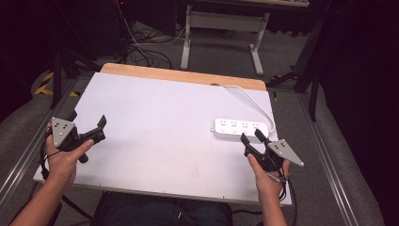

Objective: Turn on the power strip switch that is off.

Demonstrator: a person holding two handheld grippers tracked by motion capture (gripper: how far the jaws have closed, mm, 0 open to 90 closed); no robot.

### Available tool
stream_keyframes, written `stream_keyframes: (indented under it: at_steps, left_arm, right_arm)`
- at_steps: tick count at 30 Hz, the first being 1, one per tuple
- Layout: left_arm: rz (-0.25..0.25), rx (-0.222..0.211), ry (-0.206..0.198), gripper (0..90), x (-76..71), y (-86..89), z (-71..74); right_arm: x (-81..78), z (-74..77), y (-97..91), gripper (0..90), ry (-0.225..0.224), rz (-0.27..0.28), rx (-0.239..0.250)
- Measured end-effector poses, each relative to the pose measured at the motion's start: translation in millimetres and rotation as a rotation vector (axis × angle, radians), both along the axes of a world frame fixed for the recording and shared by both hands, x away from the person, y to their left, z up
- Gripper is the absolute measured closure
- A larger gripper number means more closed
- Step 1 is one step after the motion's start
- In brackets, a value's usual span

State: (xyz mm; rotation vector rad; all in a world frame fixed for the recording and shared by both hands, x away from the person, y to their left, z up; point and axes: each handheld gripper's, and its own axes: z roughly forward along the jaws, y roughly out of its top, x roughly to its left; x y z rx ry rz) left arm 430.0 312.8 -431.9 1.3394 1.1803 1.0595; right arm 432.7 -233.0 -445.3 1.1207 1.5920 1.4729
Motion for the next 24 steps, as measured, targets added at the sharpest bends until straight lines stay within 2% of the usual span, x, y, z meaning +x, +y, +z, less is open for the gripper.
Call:
stream_keyframes:
  at_steps: [1,2,3,4,9,14,24]
  left_arm:
    - [0.000,0.000,0.000,4.9,0.0,0.0,0.0]
    - [-0.001,0.000,0.000,4.9,0.0,-0.2,0.0]
    - [-0.002,0.000,0.000,5.1,0.0,-0.3,0.0]
    - [-0.004,0.001,0.000,5.1,0.0,-0.4,0.0]
    - [-0.006,0.001,0.000,5.2,-0.1,-0.6,-0.1]
    - [-0.006,0.001,0.000,5.2,0.0,-0.6,-0.2]
    - [-0.007,0.007,0.005,5.4,0.4,-0.6,-0.4]
  right_arm:
    - [-0.2,0.1,0.0,48.6,0.002,0.004,-0.001]
    - [-0.2,0.1,0.0,48.6,0.002,0.004,-0.001]
    - [-0.7,0.6,-0.1,56.9,0.007,0.012,-0.006]
    - [-1.0,1.0,-0.1,60.5,0.010,0.013,-0.010]
    - [-1.9,2.8,1.2,71.5,0.024,0.038,-0.001]
    - [-2.6,4.1,2.7,79.7,0.021,0.048,-0.023]
    - [-3.2,5.1,4.1,88.0,0.022,0.055,-0.051]
